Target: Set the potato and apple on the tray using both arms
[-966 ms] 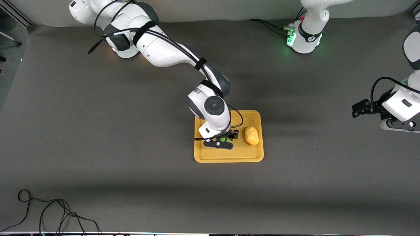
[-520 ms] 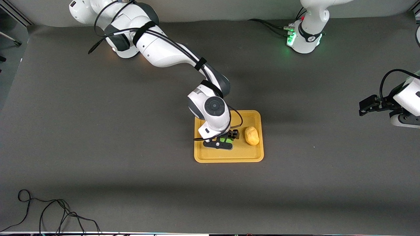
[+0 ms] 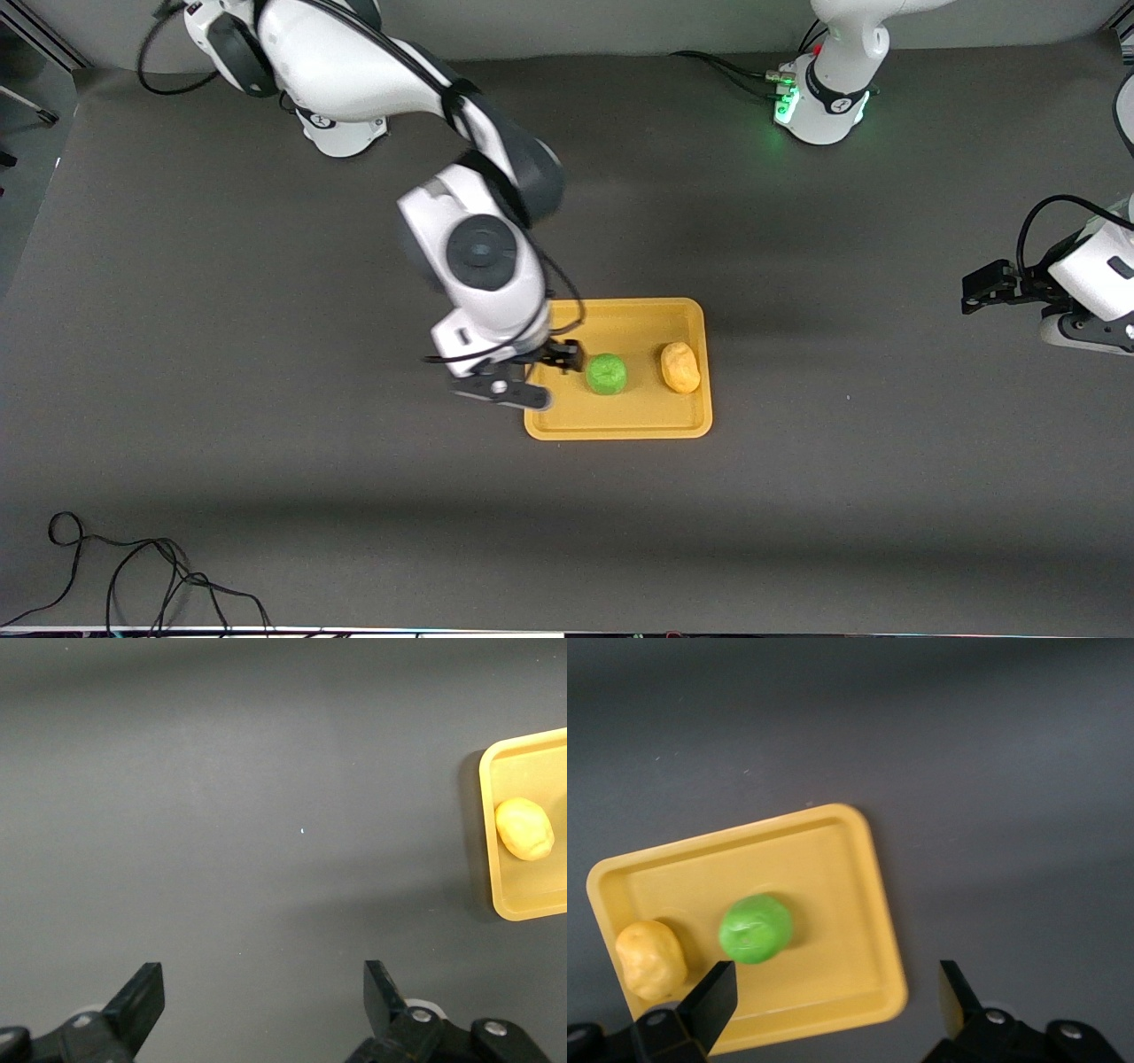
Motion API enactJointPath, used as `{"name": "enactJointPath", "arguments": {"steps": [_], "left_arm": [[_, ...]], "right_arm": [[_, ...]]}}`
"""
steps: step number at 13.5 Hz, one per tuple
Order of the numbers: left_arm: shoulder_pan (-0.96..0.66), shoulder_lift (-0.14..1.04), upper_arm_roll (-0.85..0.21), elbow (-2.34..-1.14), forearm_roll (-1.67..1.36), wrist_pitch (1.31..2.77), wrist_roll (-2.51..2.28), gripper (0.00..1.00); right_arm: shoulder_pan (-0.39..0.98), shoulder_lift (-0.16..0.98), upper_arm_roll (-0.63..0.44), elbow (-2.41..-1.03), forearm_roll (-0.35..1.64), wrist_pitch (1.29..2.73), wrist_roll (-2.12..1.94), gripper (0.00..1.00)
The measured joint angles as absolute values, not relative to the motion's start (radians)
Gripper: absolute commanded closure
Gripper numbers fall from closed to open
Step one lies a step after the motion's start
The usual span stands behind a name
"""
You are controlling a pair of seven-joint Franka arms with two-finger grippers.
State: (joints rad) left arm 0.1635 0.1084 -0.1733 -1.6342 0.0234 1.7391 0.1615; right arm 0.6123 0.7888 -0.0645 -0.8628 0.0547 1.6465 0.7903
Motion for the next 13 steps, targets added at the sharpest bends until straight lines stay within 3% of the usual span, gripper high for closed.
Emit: {"name": "enactJointPath", "arguments": {"steps": [2,5,10,13], "left_arm": [[0.161,0.108,-0.177,-1.632,0.023,1.739,0.162,0.00],[0.162,0.109,-0.176,-1.630,0.023,1.721,0.162,0.00],[0.168,0.114,-0.168,-1.631,0.023,1.718,0.162,0.00],[0.172,0.119,-0.162,-1.631,0.023,1.719,0.162,0.00]], "right_arm": [[0.513,0.707,-0.066,-0.874,0.054,1.527,0.610,0.00],[0.381,0.548,-0.066,-1.000,0.055,1.475,0.383,0.00],[0.196,0.210,-0.070,-1.366,0.056,1.521,0.126,0.00],[0.090,0.105,-0.070,-1.500,0.055,1.555,0.043,0.00]]}}
